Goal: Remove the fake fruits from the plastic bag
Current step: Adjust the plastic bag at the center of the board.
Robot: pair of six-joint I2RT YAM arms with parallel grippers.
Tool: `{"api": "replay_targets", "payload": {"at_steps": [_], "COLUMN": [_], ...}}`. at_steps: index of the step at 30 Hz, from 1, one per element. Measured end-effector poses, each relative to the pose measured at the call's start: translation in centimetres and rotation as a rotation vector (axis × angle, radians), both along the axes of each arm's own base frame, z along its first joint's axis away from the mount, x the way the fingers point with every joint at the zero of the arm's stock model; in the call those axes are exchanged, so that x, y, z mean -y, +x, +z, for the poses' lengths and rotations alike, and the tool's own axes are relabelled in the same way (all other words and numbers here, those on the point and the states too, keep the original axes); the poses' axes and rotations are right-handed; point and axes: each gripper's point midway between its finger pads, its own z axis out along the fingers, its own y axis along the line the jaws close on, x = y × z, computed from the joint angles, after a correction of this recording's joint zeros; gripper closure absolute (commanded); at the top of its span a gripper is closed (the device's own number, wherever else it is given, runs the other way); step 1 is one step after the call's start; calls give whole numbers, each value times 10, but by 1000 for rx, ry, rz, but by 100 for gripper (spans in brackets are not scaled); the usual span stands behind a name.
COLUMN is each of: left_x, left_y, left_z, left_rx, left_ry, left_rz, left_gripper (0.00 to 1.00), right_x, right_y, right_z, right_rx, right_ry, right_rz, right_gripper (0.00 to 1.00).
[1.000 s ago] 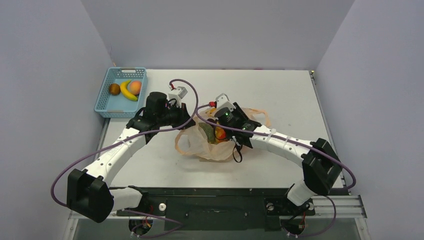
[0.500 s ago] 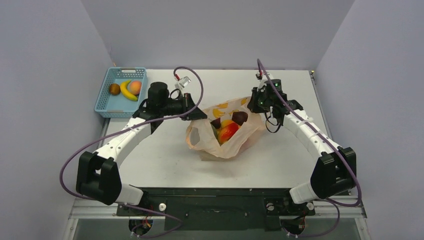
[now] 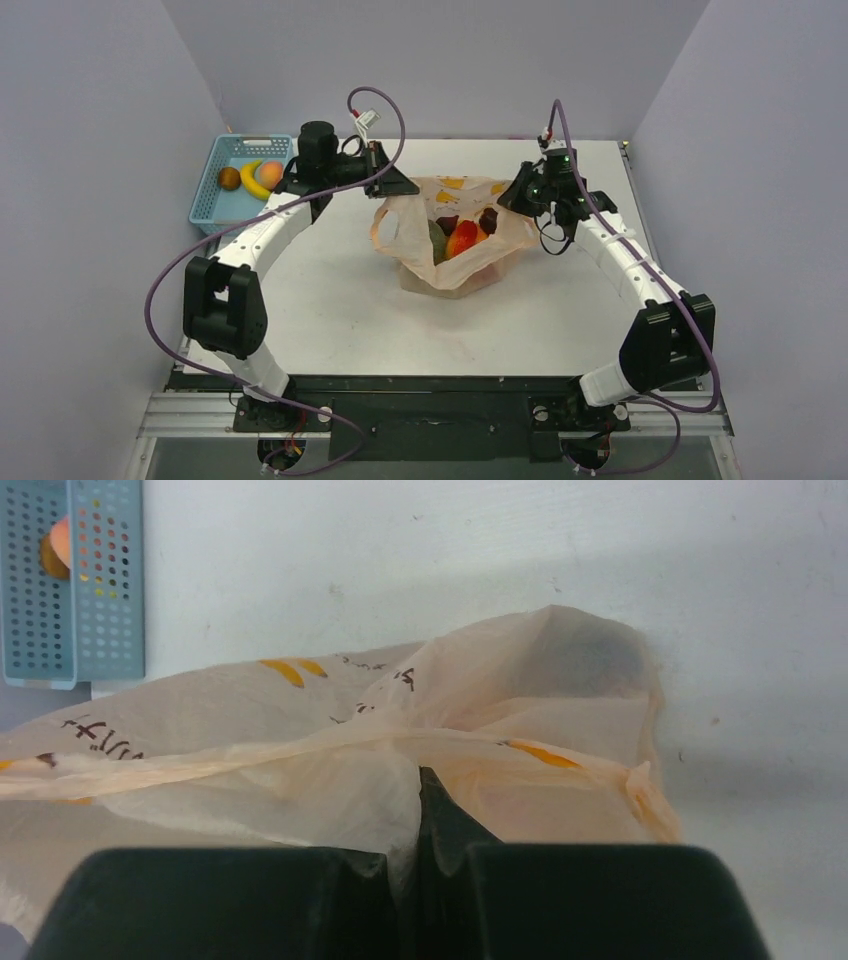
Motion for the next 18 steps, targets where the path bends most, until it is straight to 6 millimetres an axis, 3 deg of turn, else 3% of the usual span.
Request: {"api": "replay_targets", "payload": {"at_steps": [2, 6, 7, 12, 15, 18], "left_x": [-7, -21, -26, -59, -87, -111], "left_y": [1, 2, 2, 2, -5, -14], "left_z": [-15, -51, -59, -95, -92, -60], "left_rx": [-47, -128, -143, -194, -178, -95], "left_ry": [36, 176, 222, 470, 599, 671], "left_rz": [5, 51, 72, 227, 346, 467], "left_gripper": [95, 75, 69, 60, 59, 55], "right_x": [4, 12, 11, -8, -14, -9], "right_y": [-7, -31, -35, -45, -47, -45], "right_z": [-6, -12, -11, -12, -16, -16], "right_rx": [-10, -13, -5, 19, 22, 31], "right_ry": [-13, -63, -77, -135, -158, -182], "right_rz": [-23, -51, -52, -1, 27, 7], "right_gripper": [100, 100, 100, 100, 100, 100]}}
